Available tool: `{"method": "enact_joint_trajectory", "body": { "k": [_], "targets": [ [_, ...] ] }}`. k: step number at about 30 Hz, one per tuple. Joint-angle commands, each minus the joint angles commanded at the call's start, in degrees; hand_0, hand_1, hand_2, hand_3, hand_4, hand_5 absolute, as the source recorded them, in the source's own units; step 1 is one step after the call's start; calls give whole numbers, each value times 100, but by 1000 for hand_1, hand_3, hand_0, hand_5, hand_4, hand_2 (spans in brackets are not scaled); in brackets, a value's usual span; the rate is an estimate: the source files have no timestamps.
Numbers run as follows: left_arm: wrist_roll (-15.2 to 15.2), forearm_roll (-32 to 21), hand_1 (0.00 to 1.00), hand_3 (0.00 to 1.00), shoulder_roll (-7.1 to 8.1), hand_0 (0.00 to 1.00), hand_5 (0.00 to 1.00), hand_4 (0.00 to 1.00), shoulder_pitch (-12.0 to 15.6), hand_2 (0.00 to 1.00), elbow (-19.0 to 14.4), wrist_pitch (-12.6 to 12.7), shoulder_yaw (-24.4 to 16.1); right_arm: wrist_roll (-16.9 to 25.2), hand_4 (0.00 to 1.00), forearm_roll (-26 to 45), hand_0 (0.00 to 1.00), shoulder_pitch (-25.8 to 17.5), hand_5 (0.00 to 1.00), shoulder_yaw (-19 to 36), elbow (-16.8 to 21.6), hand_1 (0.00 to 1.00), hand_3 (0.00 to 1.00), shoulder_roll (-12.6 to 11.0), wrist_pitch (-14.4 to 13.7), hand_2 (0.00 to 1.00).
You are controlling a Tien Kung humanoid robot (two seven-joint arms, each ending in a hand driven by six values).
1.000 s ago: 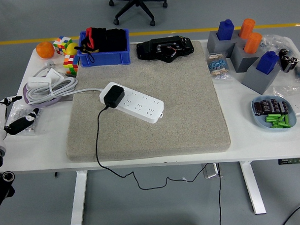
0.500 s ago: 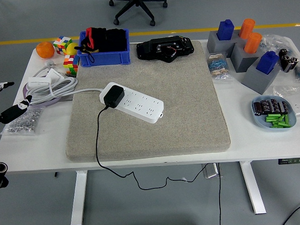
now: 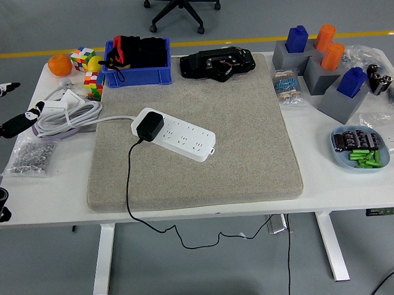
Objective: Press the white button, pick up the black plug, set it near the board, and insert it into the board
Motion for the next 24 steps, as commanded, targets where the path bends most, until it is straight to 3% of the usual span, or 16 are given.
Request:
{"method": "enact_joint_trajectory", "body": {
  "k": [1,3,6,7,12,13,18,19,24],
  "targets": [
    [-12,-1,916,800,-18,939,378,813,-49,868,-15,0,-16,136,798,151,843,-13,547,261,-228,702,664,193,-127,685],
    [-24,-4,916,800,-37,939,378,813,-111,868,-32,-6,-23,113,798,140,843,17,547,745,-532,702,664,390,-80,685],
    [28,4,916,800,-22,939,378,813,-195,868,-41,-70,7,30,798,175,843,62,547,1284,-650,702,664,407,-6,685],
    [54,22,931,825,-14,941,462,831,-244,898,-42,-113,16,-2,797,193,843,68,548,1310,-646,702,663,403,28,683],
    [77,41,931,825,-18,941,462,831,-407,898,38,-262,2,-16,797,224,843,70,548,1245,-615,702,663,436,46,683],
    [82,38,998,925,-19,984,758,877,-426,980,53,-283,5,-17,796,223,842,74,547,1247,-620,698,663,444,50,683],
    [215,35,998,925,-52,984,758,877,-622,980,181,-509,45,2,796,195,842,174,547,1388,-850,698,663,590,35,683],
    [248,22,998,987,-62,998,977,872,-675,998,209,-556,63,9,795,190,842,177,548,1444,-877,697,662,616,31,683],
    [278,17,998,987,-74,998,977,872,-868,998,305,-593,146,10,795,178,842,161,548,1456,-843,697,662,608,40,683]
  ]
}}
